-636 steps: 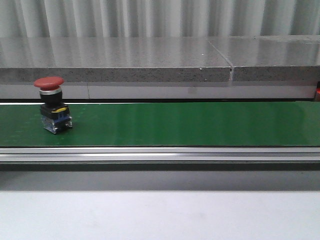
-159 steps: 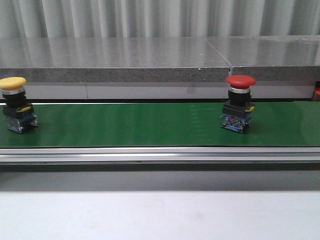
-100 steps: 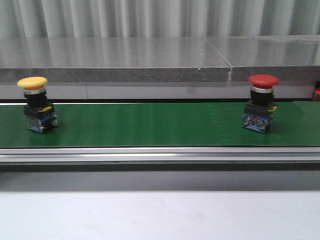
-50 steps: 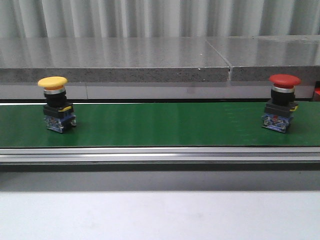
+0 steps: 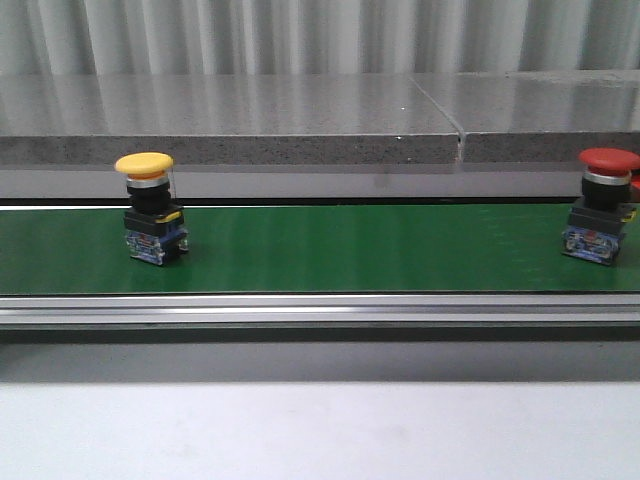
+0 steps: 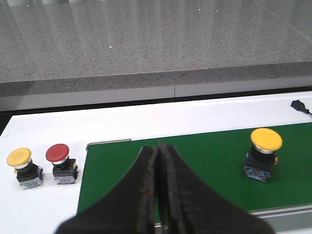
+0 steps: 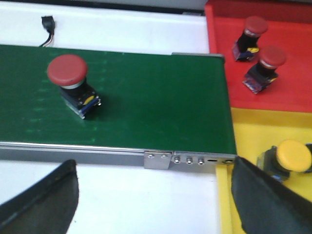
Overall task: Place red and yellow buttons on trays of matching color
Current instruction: 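Grasp the red push-button arriving at the belt end with the right gripper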
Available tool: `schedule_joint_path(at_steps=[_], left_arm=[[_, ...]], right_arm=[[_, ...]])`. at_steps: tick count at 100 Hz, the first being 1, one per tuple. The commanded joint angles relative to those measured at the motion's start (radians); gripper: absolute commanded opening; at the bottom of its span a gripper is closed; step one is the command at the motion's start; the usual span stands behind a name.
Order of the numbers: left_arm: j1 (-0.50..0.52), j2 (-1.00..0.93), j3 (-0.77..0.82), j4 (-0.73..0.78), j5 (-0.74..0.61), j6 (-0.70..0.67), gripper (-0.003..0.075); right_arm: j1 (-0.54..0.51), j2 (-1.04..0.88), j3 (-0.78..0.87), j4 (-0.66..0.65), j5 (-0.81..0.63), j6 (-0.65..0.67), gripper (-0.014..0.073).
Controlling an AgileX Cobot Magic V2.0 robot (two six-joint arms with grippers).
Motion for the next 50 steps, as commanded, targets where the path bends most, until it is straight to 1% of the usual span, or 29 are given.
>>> schedule_joint_path(at_steps=[1, 20, 30, 50], left_arm=[[-0.007, 0.005, -0.026, -0.022, -0.074, -0.001, -0.002], [-0.007, 0.005, -0.026, -0.022, -0.074, -0.001, -0.002], [-0.007, 0.005, -0.026, -0.022, -0.074, -0.001, -0.002], [-0.007, 0.005, -0.026, -0.022, -0.074, -0.001, -0.002]], right_arm=[[0.021, 0.109, -0.053, 0.052, -0.073, -0.065, 0.0629], [0.082, 0.312, -0.088, 0.067, -0.132, -0.084, 0.0629], [0.104, 0.395, -0.111, 0.067, -0.14, -0.084, 0.0629], [0.116, 0.541, -0.182, 0.067, -0.174, -0.084, 0.0629]])
